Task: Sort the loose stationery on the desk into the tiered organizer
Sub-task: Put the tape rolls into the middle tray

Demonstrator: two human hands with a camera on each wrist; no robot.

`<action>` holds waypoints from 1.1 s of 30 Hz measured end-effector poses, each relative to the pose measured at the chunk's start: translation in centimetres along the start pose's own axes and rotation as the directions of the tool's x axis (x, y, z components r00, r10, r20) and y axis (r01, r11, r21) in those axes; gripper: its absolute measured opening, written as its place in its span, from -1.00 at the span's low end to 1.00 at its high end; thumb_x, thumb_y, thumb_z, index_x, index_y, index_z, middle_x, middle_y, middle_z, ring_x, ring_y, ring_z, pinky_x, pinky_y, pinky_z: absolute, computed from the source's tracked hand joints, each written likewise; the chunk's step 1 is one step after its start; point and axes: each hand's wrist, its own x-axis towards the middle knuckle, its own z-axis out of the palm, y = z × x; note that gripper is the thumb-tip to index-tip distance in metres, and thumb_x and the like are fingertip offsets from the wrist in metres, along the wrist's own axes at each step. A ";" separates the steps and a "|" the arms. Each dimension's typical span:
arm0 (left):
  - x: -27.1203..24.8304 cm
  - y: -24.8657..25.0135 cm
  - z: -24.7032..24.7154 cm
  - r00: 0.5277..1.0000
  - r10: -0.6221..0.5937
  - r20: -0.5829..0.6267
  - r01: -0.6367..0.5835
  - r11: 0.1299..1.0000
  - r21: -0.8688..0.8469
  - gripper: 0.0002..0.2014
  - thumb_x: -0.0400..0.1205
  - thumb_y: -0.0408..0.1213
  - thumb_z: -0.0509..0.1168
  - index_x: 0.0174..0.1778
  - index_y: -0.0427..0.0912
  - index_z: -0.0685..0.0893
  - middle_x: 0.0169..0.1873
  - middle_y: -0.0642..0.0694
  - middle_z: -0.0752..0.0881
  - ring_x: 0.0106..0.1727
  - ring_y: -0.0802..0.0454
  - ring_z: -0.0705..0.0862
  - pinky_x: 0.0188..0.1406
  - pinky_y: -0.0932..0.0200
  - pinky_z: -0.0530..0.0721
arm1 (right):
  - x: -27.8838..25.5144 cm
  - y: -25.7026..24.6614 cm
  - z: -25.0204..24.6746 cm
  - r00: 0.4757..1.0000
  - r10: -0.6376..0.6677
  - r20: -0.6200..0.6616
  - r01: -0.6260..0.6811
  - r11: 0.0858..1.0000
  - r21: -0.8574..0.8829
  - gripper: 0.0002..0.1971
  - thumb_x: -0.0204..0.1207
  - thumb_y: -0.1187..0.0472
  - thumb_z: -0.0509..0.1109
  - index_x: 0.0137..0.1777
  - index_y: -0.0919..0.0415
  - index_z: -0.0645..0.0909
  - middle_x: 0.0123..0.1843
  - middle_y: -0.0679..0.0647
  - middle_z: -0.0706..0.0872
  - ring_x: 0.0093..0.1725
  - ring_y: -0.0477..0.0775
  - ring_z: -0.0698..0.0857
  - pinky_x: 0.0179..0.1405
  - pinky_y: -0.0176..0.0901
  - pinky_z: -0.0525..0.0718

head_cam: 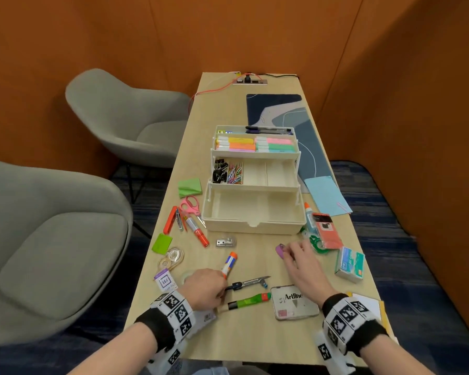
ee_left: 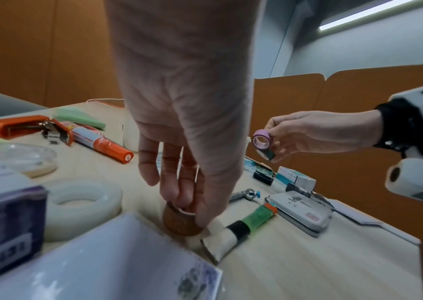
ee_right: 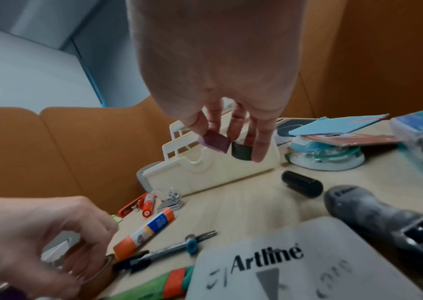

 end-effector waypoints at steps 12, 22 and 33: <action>-0.4 -1.4 -2.8 0.995 -0.030 -0.098 0.020 0.995 -0.102 -0.82 0.57 -0.15 0.21 -0.02 -0.09 0.65 0.01 -0.09 0.67 0.04 -0.12 0.66 -0.11 0.10 0.52 | 15.1 -4.6 -6.5 0.993 0.002 -0.122 0.004 0.999 0.041 -0.73 0.68 0.03 0.15 -0.07 0.24 0.46 0.01 0.09 0.41 -0.13 0.03 0.48 0.00 -0.08 0.49; 1.6 -3.1 -8.9 0.937 -0.008 -0.350 -0.089 0.961 -0.261 -0.92 0.56 -0.17 0.20 -0.23 0.04 0.43 -0.25 0.12 0.53 -0.18 0.05 0.58 -0.28 0.17 0.45 | 20.1 -3.1 -6.3 0.990 0.074 -0.120 -0.072 0.997 0.023 -0.72 0.65 0.08 0.22 -0.10 0.30 0.58 -0.03 0.14 0.56 -0.07 0.14 0.59 -0.09 -0.11 0.48; 12.7 -2.3 -17.1 0.755 -0.070 -0.652 -0.097 0.972 -0.216 -0.82 0.69 -0.18 0.18 0.14 -0.12 0.56 -0.03 -0.07 0.60 -0.07 -0.09 0.63 -0.20 0.08 0.49 | 19.3 -1.9 -7.5 0.991 -0.011 -0.130 -0.039 0.925 -0.378 -0.78 0.67 0.11 0.13 0.09 0.19 0.56 0.03 0.14 0.48 0.14 0.18 0.48 -0.03 0.03 0.56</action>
